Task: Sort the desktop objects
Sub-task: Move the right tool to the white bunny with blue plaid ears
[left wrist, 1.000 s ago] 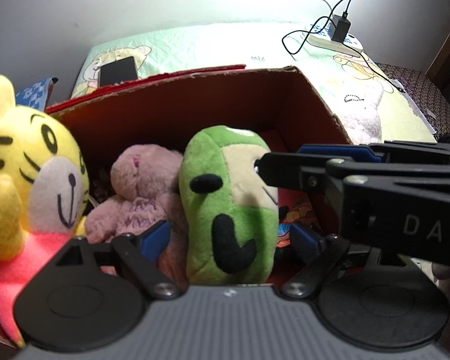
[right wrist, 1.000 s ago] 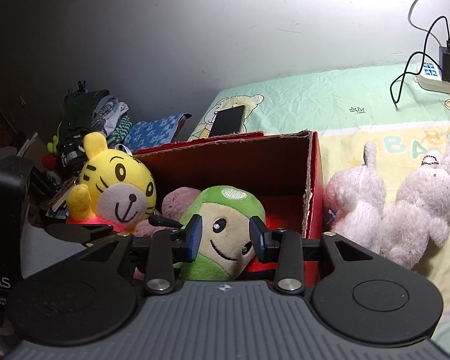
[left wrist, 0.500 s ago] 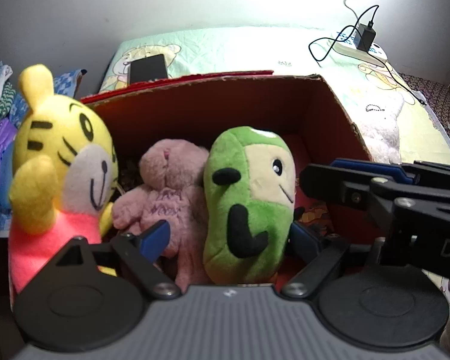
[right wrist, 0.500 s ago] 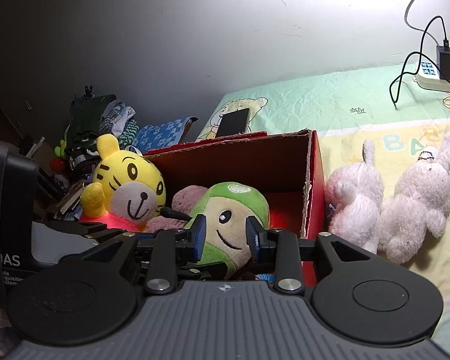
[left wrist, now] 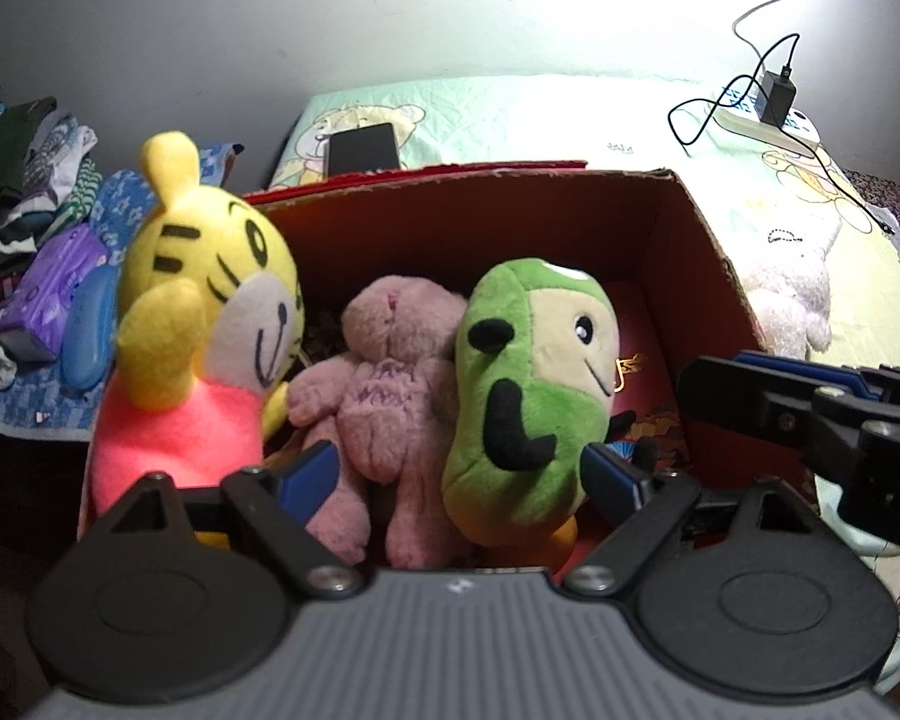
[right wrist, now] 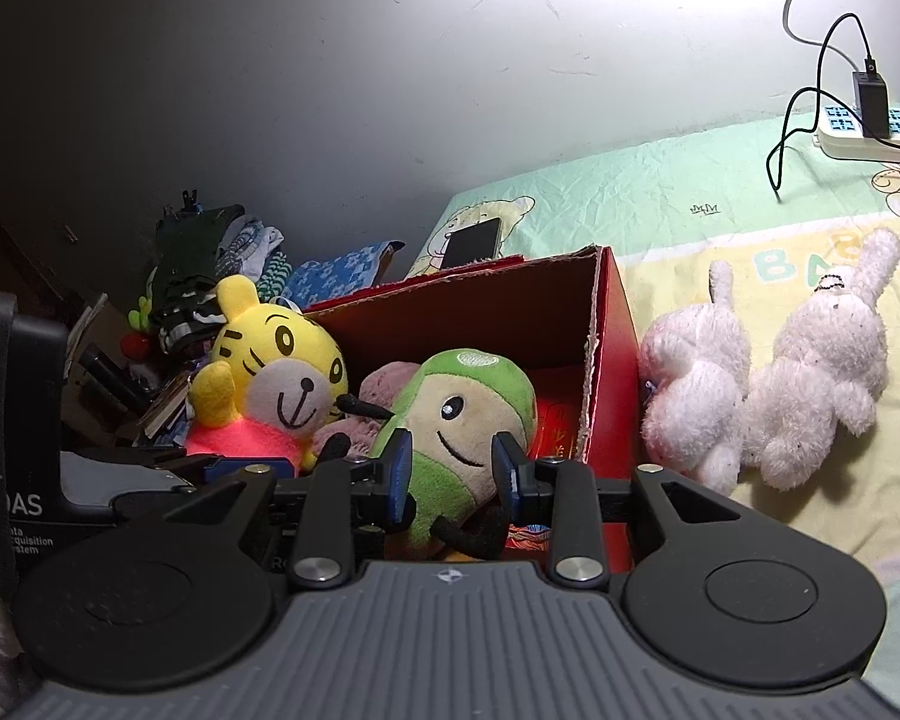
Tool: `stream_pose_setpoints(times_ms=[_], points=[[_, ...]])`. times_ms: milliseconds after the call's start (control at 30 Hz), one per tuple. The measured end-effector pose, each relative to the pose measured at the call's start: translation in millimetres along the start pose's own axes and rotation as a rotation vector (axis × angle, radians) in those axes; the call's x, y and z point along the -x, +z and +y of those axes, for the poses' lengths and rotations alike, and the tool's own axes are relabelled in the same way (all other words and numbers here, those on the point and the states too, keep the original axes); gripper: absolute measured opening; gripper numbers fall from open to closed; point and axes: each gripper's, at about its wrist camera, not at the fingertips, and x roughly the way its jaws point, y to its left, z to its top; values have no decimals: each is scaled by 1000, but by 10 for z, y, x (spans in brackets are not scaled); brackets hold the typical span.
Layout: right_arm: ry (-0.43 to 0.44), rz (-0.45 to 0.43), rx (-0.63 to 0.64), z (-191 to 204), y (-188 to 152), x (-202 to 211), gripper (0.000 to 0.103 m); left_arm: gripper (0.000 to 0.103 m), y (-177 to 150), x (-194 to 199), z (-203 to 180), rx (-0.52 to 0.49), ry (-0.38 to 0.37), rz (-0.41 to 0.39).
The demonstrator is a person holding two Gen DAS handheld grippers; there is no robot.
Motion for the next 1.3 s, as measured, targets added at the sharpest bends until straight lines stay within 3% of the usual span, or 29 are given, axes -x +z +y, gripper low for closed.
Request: stream_pose_setpoints(times_ms=[433, 700, 1067, 1300], points=[[33, -33, -46, -294, 22, 379, 33, 91, 99, 393, -346, -14, 40, -93], [24, -27, -80, -625, 26, 519, 33, 92, 161, 379, -728, -44, 23, -83], [-28, -31, -213, -1345, 2, 742, 34, 91, 247, 372, -1382, -150, -75, -125], [-77, -19, -309, -1887, -8, 828, 34, 91, 237, 178, -1825, -201, -187, -122]])
